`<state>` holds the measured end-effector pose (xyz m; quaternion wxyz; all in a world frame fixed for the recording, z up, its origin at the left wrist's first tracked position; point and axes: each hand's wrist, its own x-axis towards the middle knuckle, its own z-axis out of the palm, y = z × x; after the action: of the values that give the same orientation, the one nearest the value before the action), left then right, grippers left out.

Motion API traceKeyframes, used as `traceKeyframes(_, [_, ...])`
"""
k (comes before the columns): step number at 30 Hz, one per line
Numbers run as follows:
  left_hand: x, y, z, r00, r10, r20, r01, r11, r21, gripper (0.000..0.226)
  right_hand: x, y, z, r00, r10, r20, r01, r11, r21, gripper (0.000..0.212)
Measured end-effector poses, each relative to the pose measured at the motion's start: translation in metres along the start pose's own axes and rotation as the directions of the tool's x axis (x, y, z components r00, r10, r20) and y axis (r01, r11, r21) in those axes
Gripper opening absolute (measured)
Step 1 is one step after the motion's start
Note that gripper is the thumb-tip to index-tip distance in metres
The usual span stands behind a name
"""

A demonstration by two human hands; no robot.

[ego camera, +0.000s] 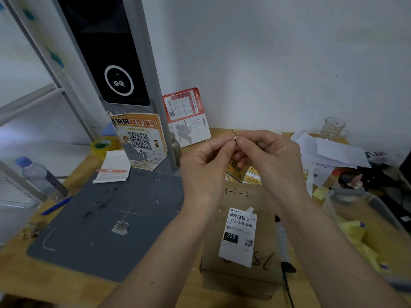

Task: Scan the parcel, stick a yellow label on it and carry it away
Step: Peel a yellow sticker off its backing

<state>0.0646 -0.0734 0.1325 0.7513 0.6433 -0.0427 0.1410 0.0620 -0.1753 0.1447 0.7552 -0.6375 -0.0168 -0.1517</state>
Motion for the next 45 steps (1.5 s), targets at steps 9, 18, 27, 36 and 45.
traceKeyframes(9, [-0.001,-0.003,0.0,1.0,-0.002,-0.013,0.003,1.0,0.013,0.019,0.0,0.004,0.0,1.0,0.007,-0.006,-0.007,1.0,-0.012,0.011])
traceKeyframes(18, [0.002,-0.008,0.003,0.987,-0.158,0.01,0.158,0.986,-0.055,0.008,0.001,0.006,-0.004,1.0,-0.008,-0.021,0.005,0.994,-0.105,0.017])
traceKeyframes(27, [0.007,-0.01,0.002,0.938,-0.336,0.081,0.345,0.901,-0.263,0.009,0.001,0.008,-0.002,1.0,-0.014,0.0,0.014,0.986,-0.166,0.021])
traceKeyframes(36, [0.011,-0.012,-0.004,0.875,-0.465,0.138,0.485,0.838,-0.25,0.024,0.002,0.012,-0.004,0.999,0.049,0.008,-0.048,0.993,-0.106,0.019])
traceKeyframes(45, [0.009,-0.011,0.0,0.873,-0.485,0.051,0.475,0.823,-0.312,0.02,0.004,0.018,-0.004,0.996,0.076,-0.04,-0.081,0.988,-0.133,0.011])
